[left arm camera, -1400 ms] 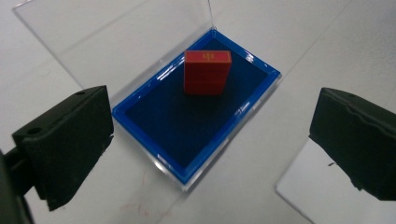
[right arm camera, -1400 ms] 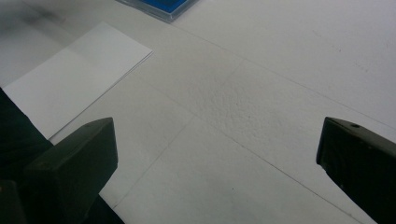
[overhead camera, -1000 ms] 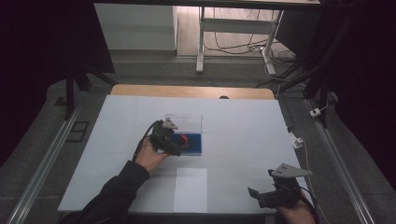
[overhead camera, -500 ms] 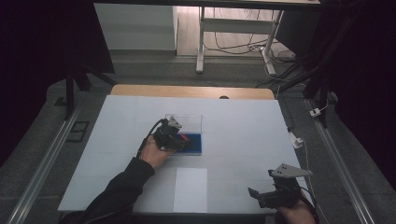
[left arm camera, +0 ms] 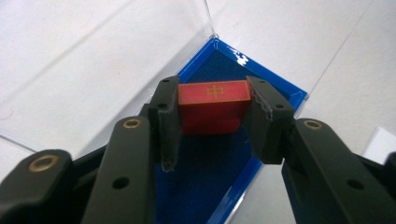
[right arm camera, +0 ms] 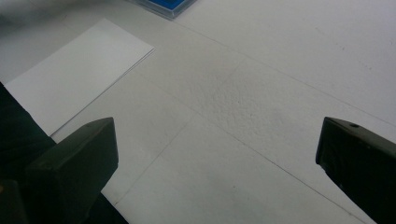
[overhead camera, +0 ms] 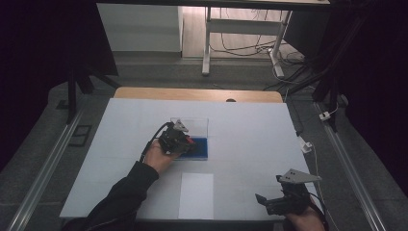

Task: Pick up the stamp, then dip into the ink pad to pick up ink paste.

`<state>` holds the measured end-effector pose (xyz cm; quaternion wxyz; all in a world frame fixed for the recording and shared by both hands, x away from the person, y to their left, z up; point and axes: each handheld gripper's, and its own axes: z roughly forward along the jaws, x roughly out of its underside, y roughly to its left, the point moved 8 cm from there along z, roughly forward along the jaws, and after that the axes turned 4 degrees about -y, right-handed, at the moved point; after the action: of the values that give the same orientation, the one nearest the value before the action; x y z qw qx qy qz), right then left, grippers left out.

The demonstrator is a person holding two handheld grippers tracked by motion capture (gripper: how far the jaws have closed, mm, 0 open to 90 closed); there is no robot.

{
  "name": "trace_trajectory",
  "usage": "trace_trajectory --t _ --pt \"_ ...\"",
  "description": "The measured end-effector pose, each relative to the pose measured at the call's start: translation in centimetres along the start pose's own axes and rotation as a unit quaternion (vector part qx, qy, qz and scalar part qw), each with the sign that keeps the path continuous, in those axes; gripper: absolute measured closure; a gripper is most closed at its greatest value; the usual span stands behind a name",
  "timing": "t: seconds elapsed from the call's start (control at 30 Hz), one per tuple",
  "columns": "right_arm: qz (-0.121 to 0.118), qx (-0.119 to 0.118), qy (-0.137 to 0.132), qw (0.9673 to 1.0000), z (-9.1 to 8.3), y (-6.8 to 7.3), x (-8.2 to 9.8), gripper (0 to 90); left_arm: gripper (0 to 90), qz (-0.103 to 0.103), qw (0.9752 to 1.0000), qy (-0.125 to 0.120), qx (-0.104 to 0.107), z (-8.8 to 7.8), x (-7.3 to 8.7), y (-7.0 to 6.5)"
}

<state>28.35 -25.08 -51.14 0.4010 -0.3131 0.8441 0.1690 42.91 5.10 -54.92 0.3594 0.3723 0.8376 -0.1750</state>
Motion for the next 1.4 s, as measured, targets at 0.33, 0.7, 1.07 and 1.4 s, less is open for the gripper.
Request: trace_trajectory --t 0.33,0.7,1.07,1.4 --pt "-0.002 -0.002 0.000 1.0000 0.0 0.1 0.0 0.0 58.2 -0.007 0.9999 -0.007 0.004 -1.2 -0.5 -0.1" --pt "-0.004 -0.002 0.000 1.0000 0.0 0.1 0.0 0.0 58.1 -0.014 0.9999 -0.002 0.007 -0.7 -0.2 0.1" --pt "-0.005 -0.003 0.001 1.0000 0.0 0.1 0.0 0.0 58.2 -0.012 0.9997 0.014 -0.013 0.3 1.0 0.6" --pt "-0.007 -0.004 0.003 1.0000 0.0 0.2 0.0 0.0 58.5 -0.018 0.9997 0.008 -0.014 0.4 1.5 0.6"
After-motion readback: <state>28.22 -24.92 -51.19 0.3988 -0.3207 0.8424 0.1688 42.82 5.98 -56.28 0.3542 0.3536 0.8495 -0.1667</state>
